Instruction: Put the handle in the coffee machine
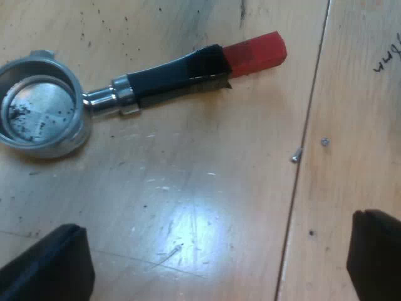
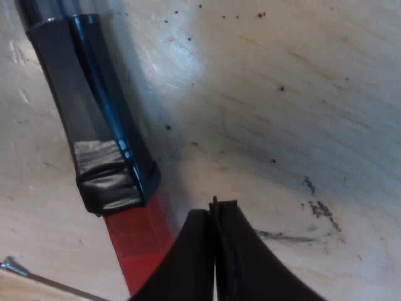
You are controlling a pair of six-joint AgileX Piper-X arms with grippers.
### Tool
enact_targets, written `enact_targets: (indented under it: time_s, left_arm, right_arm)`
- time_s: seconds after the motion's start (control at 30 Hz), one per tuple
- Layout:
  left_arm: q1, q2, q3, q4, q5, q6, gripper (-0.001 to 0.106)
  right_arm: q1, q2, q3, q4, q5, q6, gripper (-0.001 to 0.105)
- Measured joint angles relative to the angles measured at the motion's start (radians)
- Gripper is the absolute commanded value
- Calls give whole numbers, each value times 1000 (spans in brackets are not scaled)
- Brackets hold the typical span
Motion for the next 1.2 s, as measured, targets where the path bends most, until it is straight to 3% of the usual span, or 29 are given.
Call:
enact_targets:
  time_s: [0.1,0.23,0.73,0.9,1.2]
  left_arm:
    - [0,0,0,-28,-36,0,84]
    - [0,0,0,-38,-60,0,84]
    - [0,0,0,-44,-60,0,84]
    - [47,-3,0,-44,-69,0,84]
    - [130,-39,0,11,-92,0,84]
  right_arm:
    - [0,50,0,-32,-3,-42,0]
    - [0,117,6,-57,-3,-45,0]
    - [0,178,6,-155,-90,-83,0]
    - [8,178,6,-201,-178,-82,0]
    - [103,178,6,-305,-212,-35,0]
